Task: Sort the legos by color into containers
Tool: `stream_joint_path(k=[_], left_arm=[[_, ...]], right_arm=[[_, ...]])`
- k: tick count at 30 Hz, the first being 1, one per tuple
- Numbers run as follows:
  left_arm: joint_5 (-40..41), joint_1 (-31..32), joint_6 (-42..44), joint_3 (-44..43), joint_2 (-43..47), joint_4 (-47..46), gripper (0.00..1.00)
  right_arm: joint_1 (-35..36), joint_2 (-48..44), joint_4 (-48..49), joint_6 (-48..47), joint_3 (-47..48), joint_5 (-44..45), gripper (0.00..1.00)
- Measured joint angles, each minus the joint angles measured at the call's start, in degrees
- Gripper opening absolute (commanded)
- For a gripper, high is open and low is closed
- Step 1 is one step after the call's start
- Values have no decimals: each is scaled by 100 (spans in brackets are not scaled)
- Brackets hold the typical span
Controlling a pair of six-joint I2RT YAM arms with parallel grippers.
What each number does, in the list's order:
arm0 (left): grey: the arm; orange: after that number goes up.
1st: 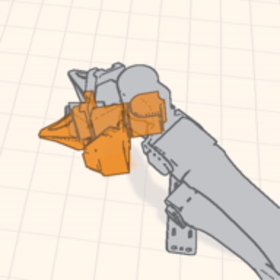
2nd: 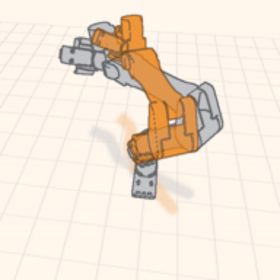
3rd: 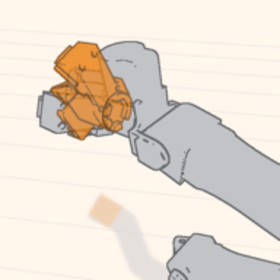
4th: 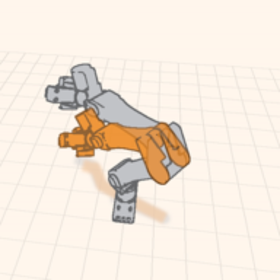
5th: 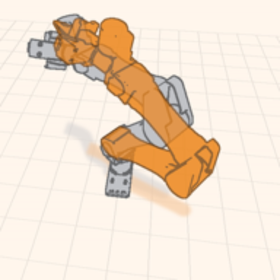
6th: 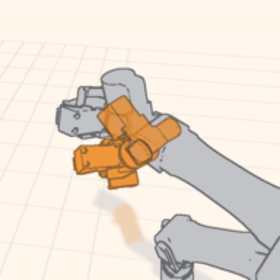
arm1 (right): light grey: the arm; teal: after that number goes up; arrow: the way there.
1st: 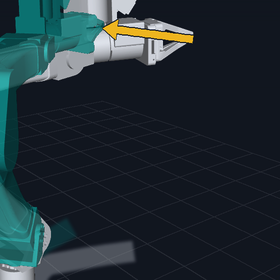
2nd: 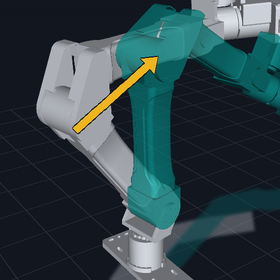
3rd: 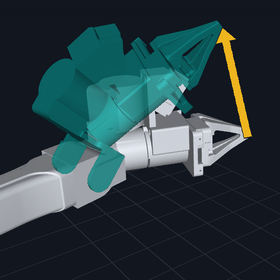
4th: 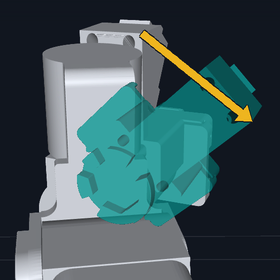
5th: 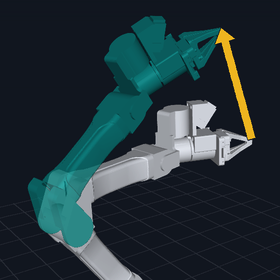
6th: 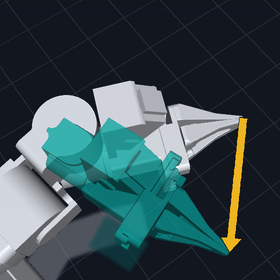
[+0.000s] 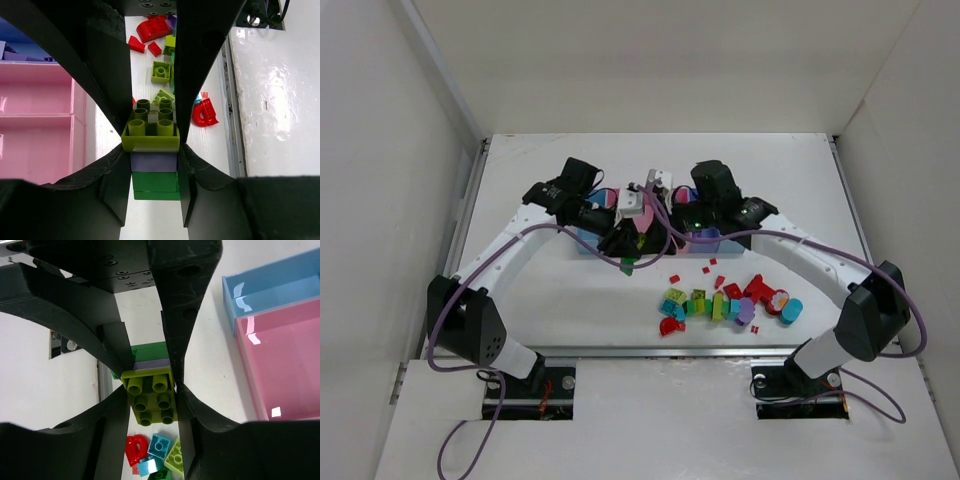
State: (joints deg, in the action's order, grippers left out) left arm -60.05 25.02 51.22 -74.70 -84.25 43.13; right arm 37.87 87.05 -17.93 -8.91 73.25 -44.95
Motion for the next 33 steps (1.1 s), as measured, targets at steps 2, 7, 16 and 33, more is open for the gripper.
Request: stream_joint_path(k=[2,7,16,33], left_arm=[[-50,-44,-15,160,0,-170,0],[197,-466,-74,590,-50,-109,0],[883,-841,-737,892,-223,-271,0],[1388,-938,-1635,1047,157,-890,0]], right_arm=[[-35,-2,28,76,-85,50,0],[-680,-129,208,546,-339,262,0],[-964,133,671,1982,-179,1687,0],[-337,2492,767,3088,1488,2841,87]])
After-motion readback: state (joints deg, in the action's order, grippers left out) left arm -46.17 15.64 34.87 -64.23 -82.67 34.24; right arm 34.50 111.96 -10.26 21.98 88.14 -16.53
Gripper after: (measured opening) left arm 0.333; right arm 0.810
